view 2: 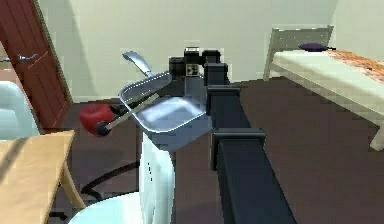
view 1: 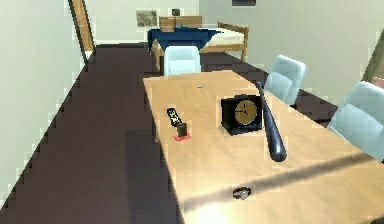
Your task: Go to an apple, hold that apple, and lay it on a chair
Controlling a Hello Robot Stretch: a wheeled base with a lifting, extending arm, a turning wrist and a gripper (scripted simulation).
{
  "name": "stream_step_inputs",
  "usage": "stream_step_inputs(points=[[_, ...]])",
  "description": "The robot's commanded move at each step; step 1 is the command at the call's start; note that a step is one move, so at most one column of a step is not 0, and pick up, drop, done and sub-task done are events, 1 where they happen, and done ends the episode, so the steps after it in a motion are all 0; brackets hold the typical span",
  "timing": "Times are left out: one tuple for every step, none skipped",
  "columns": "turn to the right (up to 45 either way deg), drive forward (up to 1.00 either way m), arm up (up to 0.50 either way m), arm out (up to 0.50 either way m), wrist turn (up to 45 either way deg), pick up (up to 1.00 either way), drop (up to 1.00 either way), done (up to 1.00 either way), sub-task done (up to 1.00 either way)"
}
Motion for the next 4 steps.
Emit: stream_step_inputs(points=[[0.0, 0.0, -0.5, 0.0, 0.0, 0.0, 0.0, 0.0, 0.0], [0.0, 0.0, 0.0, 0.0, 0.0, 0.0, 1.0, 0.0, 0.0], [0.0, 0.0, 0.0, -0.1, 0.0, 0.0, 0.0, 0.0, 0.0], [0.0, 0.0, 0.0, 0.0, 0.0, 0.0, 0.0, 1.0, 0.0]])
